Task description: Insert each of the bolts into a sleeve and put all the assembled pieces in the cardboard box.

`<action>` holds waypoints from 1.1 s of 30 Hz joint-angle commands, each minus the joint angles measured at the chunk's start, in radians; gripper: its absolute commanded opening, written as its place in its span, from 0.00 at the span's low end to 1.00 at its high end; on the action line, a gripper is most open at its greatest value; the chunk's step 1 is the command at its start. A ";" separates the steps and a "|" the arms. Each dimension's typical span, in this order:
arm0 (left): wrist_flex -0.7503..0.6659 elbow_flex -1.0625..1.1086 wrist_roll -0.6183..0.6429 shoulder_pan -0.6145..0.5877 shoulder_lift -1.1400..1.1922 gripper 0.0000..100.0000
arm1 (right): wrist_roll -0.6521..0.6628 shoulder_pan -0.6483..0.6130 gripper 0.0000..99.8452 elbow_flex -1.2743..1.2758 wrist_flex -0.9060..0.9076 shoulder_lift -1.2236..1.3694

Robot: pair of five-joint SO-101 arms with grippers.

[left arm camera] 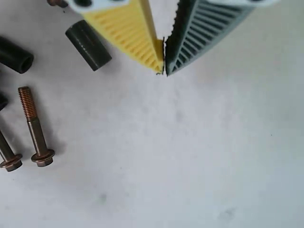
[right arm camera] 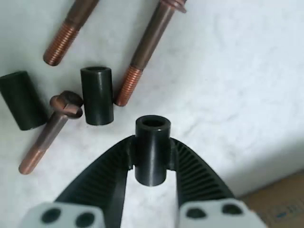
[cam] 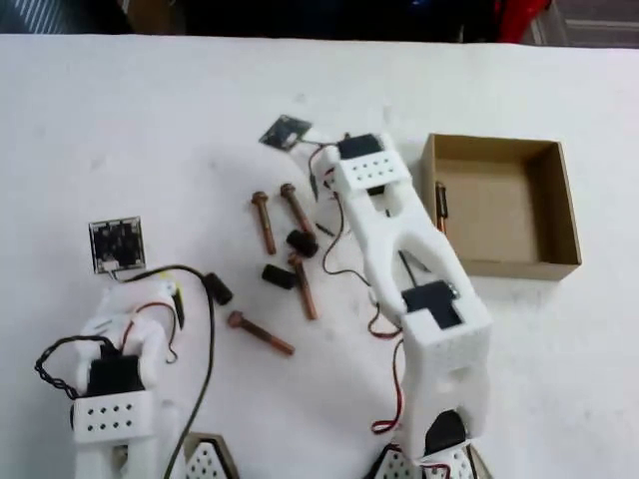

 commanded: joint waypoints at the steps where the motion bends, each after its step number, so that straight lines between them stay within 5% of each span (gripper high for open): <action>1: -0.035 0.011 -0.006 -0.001 -0.016 0.05 | -0.012 0.007 0.02 -0.037 0.053 -0.160; 6: -0.137 0.066 -0.006 -0.001 -0.016 0.05 | -0.012 0.004 0.02 -0.034 0.130 -0.318; 27: -0.140 0.069 -0.006 -0.001 -0.016 0.05 | -0.015 0.004 0.02 -0.029 0.414 -0.839; 33: -0.140 0.069 -0.006 -0.001 -0.016 0.05 | -0.170 0.010 0.02 0.006 0.444 -0.961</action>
